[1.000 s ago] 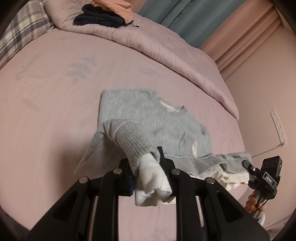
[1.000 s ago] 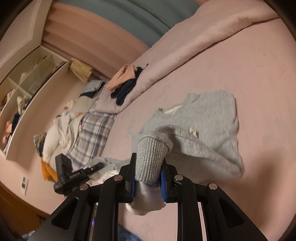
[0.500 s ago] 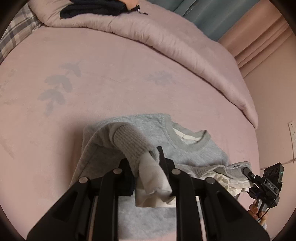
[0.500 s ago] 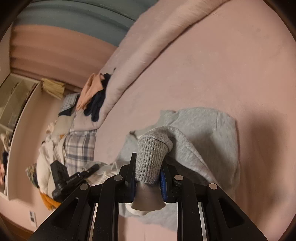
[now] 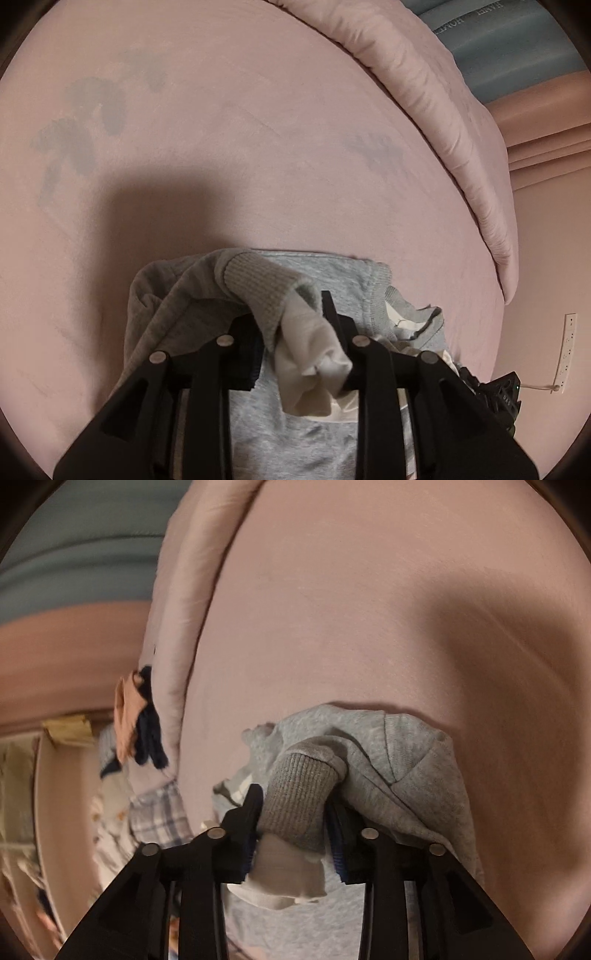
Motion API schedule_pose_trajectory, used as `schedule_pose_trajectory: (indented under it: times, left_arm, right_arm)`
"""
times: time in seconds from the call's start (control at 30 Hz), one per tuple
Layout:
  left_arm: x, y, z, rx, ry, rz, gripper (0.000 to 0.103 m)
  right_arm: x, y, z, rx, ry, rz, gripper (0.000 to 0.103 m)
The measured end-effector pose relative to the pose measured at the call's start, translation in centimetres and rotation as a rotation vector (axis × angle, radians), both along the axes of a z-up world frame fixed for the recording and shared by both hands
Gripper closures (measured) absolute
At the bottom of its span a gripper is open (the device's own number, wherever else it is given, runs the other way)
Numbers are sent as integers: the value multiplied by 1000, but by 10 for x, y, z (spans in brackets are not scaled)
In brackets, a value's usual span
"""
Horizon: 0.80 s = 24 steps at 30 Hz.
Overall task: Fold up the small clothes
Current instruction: 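Lay the folded hem down on the collar and open both tools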
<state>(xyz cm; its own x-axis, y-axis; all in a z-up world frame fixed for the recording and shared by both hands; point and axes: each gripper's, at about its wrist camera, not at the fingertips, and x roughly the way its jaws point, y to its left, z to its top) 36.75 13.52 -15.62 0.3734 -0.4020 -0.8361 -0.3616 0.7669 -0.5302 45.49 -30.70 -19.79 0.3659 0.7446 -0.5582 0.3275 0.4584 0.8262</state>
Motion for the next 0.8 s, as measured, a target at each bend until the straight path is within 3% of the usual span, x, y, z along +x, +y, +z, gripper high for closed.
schedule_pose_trajectory:
  times: [0.1, 0.17, 0.37, 0.43, 0.53, 0.7, 0.8]
  left_arm:
    - [-1, 10, 0, -79, -1, 34, 64]
    - [-3, 14, 4, -98, -13, 51, 62]
    - [-18, 11, 32, -50, -76, -17, 54]
    - [-23, 13, 40, -43, -102, -34, 46]
    - [-31, 18, 53, 46, -145, -21, 31]
    - [-53, 23, 65, 51, -195, -48, 31]
    - [-84, 24, 61, 107, -217, -111, 31]
  right_arm:
    - [0, -6, 3, 41, 14, -29, 53]
    - [2, -9, 5, 72, 18, -55, 42]
    - [-10, -25, 30, 62, -73, -98, 40]
    - [-15, -26, 39, 1, -114, -70, 39]
    - [-25, -18, 53, -146, -167, 3, 40]
    - [-34, -5, 69, -423, -265, 113, 40]
    - [-44, -13, 71, -469, -334, 187, 40]
